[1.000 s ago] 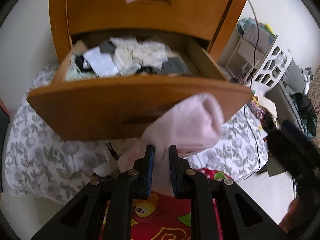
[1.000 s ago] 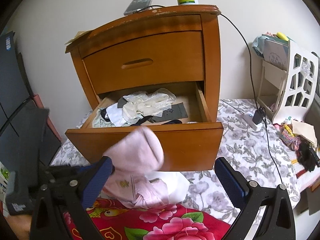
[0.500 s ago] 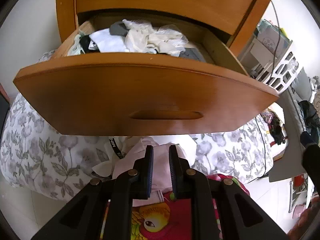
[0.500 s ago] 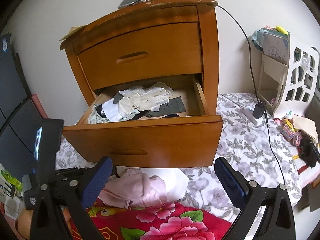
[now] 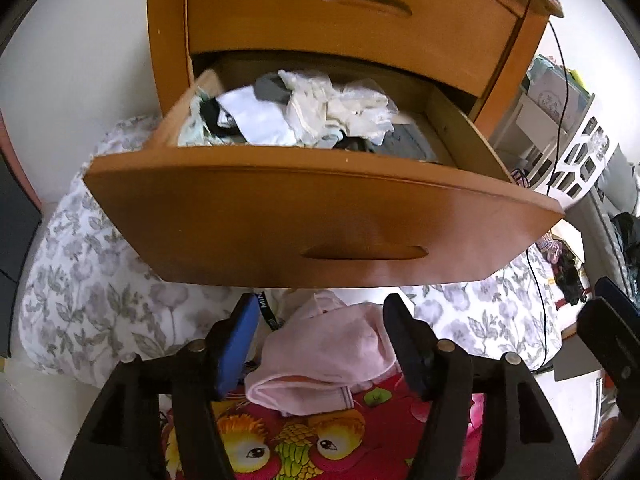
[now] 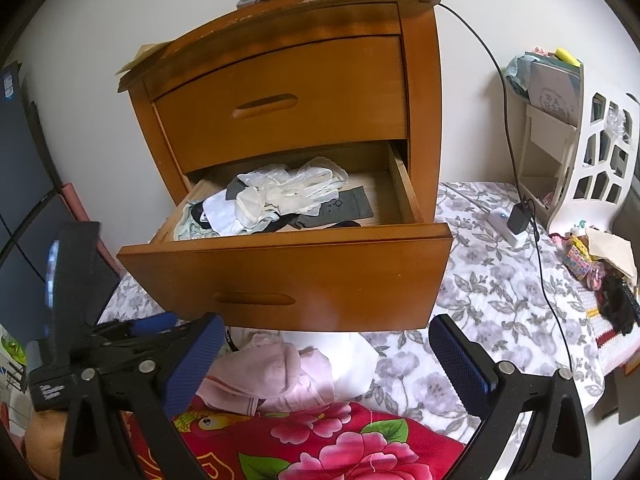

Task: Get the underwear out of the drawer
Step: 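Lower the pink sock onto the pink cloth and open the left gripper, then reach the right gripper into the drawer and grasp the cream cloth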

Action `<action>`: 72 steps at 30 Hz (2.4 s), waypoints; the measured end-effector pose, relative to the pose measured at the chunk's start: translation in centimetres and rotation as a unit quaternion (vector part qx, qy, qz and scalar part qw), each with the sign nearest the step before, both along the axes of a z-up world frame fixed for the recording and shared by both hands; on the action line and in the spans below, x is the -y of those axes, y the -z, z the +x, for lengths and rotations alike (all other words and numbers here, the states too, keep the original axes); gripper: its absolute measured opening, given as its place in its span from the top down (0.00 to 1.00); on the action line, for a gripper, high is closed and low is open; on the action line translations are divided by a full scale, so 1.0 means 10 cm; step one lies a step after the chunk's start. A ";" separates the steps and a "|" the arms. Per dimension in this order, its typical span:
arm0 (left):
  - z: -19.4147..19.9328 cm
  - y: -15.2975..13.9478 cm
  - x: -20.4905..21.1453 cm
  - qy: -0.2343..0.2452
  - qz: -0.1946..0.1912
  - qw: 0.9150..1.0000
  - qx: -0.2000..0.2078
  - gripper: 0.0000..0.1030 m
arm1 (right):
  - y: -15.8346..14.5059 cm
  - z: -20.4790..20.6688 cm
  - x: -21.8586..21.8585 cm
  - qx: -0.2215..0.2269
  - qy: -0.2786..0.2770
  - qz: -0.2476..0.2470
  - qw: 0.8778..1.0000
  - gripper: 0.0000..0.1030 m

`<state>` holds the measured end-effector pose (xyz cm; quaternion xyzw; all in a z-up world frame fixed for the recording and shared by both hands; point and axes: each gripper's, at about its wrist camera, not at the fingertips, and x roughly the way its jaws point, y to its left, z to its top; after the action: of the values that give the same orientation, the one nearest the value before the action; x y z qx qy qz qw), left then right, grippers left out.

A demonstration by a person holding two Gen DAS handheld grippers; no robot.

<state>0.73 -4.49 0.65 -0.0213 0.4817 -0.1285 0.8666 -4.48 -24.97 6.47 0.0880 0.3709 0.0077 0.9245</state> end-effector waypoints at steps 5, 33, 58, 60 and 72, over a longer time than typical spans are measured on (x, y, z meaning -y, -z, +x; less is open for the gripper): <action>-0.10 -0.11 -0.05 -0.013 0.013 0.999 0.030 0.09 | -0.01 0.00 -0.01 0.001 0.001 -0.004 1.000 0.00; -0.45 -0.25 -0.45 -0.038 0.000 0.990 0.135 0.00 | -0.03 -0.01 -0.33 0.007 -0.012 -0.054 0.998 0.00; -0.36 -0.25 -0.72 -0.079 -0.021 0.986 0.142 0.00 | -0.55 0.63 -0.54 0.040 -0.093 -0.057 0.993 0.00; -0.35 -0.22 -0.76 -0.083 -0.022 0.987 0.135 0.00 | -0.64 0.79 -0.59 0.033 -0.095 -0.079 0.992 0.00; -0.28 -0.07 -0.79 -0.079 -0.029 0.990 0.114 0.00 | -0.81 1.69 -0.79 -0.031 -0.119 -0.065 0.990 0.00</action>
<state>-2.08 3.45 1.39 -0.0690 0.3725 -0.0753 0.9224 12.37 -17.08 14.59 -0.0168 0.4065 0.0914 0.9089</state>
